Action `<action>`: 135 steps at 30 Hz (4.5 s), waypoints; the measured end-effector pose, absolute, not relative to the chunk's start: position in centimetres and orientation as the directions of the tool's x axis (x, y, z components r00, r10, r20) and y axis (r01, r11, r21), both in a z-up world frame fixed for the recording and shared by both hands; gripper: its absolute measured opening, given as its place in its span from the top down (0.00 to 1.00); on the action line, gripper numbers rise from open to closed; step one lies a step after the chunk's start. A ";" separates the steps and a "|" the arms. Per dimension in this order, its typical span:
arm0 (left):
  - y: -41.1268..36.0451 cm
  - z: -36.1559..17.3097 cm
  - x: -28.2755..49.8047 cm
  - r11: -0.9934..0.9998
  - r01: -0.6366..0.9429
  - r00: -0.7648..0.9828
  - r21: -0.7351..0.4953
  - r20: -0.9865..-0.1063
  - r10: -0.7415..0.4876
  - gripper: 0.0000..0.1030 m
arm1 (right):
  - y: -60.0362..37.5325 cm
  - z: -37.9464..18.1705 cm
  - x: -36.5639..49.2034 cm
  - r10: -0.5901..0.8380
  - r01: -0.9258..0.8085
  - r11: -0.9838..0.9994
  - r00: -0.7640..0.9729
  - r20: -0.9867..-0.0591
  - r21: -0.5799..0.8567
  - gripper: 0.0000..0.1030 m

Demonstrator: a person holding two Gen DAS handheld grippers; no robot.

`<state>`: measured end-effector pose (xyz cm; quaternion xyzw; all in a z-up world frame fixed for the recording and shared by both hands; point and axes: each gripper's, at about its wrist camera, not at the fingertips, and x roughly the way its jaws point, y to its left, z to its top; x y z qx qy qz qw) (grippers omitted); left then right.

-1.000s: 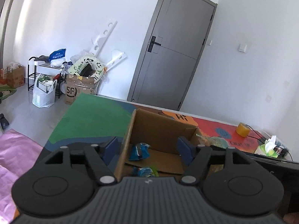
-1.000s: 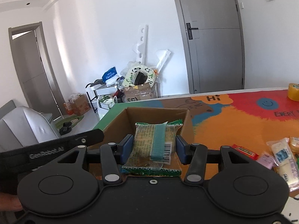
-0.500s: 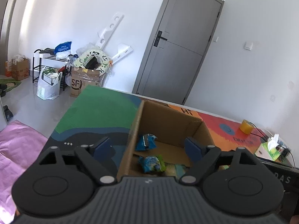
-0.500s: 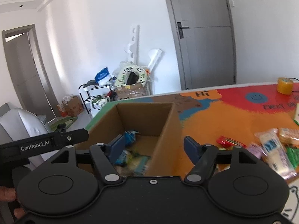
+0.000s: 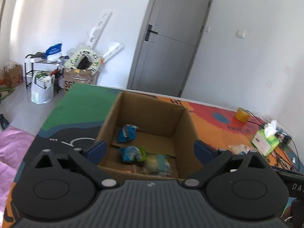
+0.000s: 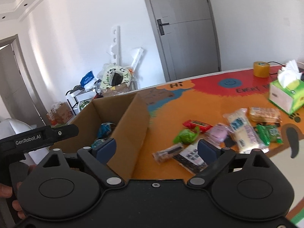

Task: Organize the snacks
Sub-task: 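Move both grippers back toward the remaining snacks on the table, then grasp the white sesame packet with the left gripper while right grasps the white roll pack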

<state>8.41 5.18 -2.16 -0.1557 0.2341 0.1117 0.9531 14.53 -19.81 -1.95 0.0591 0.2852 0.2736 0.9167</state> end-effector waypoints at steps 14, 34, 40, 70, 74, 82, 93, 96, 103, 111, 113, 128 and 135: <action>1.0 -2.2 8.5 0.948 -0.204 0.884 -0.243 -0.461 0.072 0.01 | -24.5 -2.3 13.9 0.478 -0.390 0.878 0.733 -0.483 0.278 0.00; -5.5 -3.0 10.4 0.973 -0.062 0.877 -0.224 -0.477 -0.054 0.01 | -31.1 -4.4 14.6 0.414 -0.282 0.903 0.774 -0.480 0.324 0.00; -6.9 -3.2 10.8 0.976 -0.039 0.886 -0.213 -0.459 -0.065 0.01 | -32.4 -5.5 15.1 0.404 -0.258 0.905 0.771 -0.493 0.339 0.01; -9.9 -8.9 19.2 0.982 0.014 0.804 -0.186 -0.582 -0.122 0.31 | -31.5 -8.4 22.1 0.426 -0.264 0.897 0.727 -0.539 0.354 0.46; -9.7 -9.5 20.0 0.981 0.010 0.794 -0.195 -0.595 -0.127 0.31 | -30.9 -8.4 23.2 0.427 -0.270 0.898 0.724 -0.541 0.347 0.46; -9.8 -10.8 20.7 0.985 -0.007 0.768 -0.174 -0.631 -0.106 0.31 | -29.8 -9.8 24.7 0.438 -0.274 0.894 0.701 -0.563 0.354 0.46; -10.5 -10.8 19.4 0.989 -0.003 0.774 -0.146 -0.627 -0.090 0.42 | -30.8 -10.3 22.7 0.471 -0.297 0.878 0.676 -0.567 0.375 0.93; -10.6 -10.7 18.9 0.989 -0.007 0.774 -0.149 -0.627 -0.089 0.42 | -31.5 -10.3 21.8 0.473 -0.294 0.877 0.671 -0.571 0.380 0.99; -10.7 -10.6 18.1 0.989 -0.012 0.775 -0.150 -0.626 -0.085 0.42 | -33.3 -10.0 19.5 0.454 -0.282 0.887 0.679 -0.577 0.366 0.99; -10.3 -10.4 18.1 0.987 -0.034 0.788 -0.154 -0.612 -0.068 0.43 | -32.6 -9.8 20.7 0.447 -0.274 0.889 0.689 -0.571 0.366 0.76; -10.0 -10.3 18.1 0.986 -0.043 0.791 -0.160 -0.608 -0.064 0.43 | -32.1 -10.0 21.4 0.457 -0.274 0.884 0.682 -0.571 0.380 0.76; -10.8 -11.1 18.8 0.998 -0.029 0.780 -0.064 -0.625 -0.017 0.38 | -30.9 -10.6 22.3 0.520 -0.310 0.846 0.658 -0.545 0.433 0.94; -11.0 -11.0 18.5 0.999 -0.010 0.794 -0.052 -0.607 -0.024 0.54 | -32.4 -10.3 20.6 0.534 -0.325 0.839 0.650 -0.541 0.437 0.98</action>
